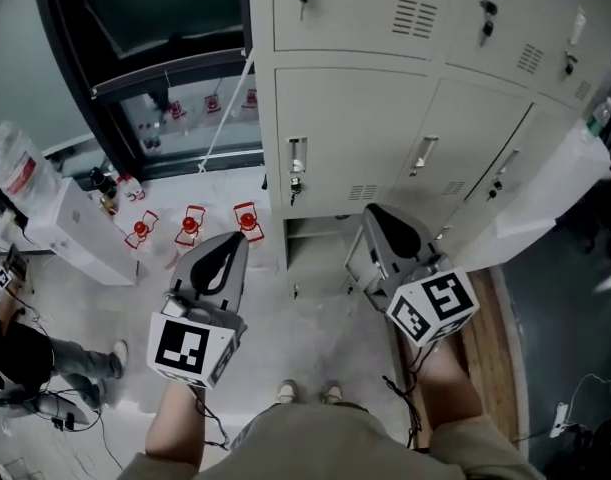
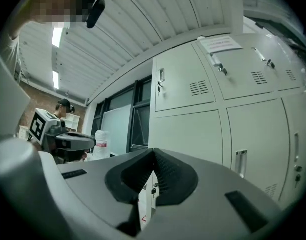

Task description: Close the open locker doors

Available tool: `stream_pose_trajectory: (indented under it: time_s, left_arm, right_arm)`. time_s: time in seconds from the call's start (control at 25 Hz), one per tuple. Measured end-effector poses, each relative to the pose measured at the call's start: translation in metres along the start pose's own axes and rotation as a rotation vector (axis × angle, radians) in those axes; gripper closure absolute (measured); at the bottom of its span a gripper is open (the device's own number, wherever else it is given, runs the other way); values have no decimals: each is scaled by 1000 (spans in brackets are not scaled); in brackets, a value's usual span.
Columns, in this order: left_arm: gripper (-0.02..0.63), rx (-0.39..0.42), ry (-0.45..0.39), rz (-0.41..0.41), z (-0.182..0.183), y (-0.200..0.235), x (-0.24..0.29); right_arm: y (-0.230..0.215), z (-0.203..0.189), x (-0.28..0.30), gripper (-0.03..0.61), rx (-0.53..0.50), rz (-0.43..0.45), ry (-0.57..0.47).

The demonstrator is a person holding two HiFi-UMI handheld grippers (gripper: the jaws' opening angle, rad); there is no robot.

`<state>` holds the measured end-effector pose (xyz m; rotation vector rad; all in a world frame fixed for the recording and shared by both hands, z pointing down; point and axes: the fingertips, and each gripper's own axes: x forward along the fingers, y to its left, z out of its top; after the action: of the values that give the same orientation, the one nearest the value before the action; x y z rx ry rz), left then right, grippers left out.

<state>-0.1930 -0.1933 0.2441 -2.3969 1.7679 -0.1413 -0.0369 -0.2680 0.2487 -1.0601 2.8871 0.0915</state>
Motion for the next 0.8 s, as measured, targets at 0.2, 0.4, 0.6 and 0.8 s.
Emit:
stream_pose_trajectory:
  time_s: [0.2,0.4,0.6,0.8]
  left_arm:
    - [606,4,-3,-33,6,-23,-10]
    - [606,-23,31,-75,-8,-52,-21]
    - [607,-51,39,-105,-16,-69,-29]
    - [607,-99,29,-86,-17,-70,-30]
  right_arm:
    - [10,15,-49,571,18,-19,-31]
    - [22,5,-86,572,8,-28,5]
    - [27,-13,-103,571,39,-28,48]
    - [27,-13,-108,571,56,-29,42]
